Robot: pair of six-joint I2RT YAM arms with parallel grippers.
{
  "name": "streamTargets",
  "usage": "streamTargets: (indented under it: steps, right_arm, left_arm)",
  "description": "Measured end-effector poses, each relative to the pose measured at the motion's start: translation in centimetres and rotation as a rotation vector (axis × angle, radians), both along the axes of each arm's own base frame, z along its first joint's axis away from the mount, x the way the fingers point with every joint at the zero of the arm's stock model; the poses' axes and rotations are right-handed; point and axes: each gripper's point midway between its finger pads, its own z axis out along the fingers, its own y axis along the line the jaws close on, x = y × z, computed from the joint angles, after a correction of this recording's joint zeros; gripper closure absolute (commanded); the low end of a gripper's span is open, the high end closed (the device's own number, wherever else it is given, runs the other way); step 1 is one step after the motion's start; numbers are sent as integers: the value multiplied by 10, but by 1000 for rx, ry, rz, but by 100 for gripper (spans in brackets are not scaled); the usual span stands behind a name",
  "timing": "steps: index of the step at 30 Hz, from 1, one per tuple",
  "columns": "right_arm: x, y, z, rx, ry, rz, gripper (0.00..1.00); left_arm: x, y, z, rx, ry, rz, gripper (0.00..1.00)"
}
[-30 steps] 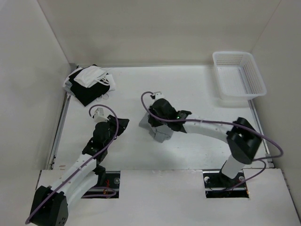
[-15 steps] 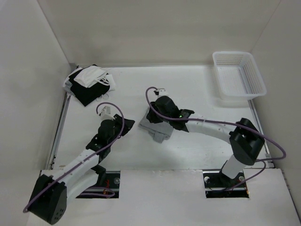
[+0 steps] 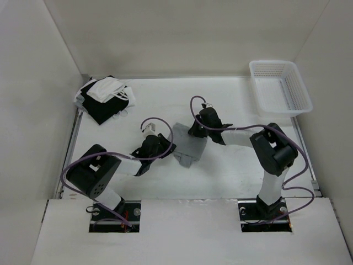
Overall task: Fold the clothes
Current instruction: Fold the tank top
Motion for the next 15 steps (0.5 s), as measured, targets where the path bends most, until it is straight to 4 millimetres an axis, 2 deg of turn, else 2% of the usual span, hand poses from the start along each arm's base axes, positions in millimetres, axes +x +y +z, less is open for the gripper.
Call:
streamTargets:
  steps: [1, 3, 6, 9, 12, 15]
  right_arm:
    - [4, -3, -5, 13, 9, -13, 93]
    - [10, -7, -13, 53, 29, -39, 93]
    - [17, -7, -11, 120, 27, -56, 92]
    - [21, -7, -9, 174, 23, -66, 88]
    - [23, -10, -6, 223, 20, -81, 83]
    - [18, -15, 5, 260, 10, -84, 72]
  left_arm:
    - [-1, 4, -6, -2, 10, 8, 77]
    - [-2, 8, -6, -28, -11, 19, 77]
    - [-7, 17, -6, -49, -24, 35, 75]
    - [-15, 25, -1, -58, -35, 40, 68]
    - [-22, 28, 20, -87, -78, 37, 62]
    - [-25, 26, 62, -141, -177, 26, 58]
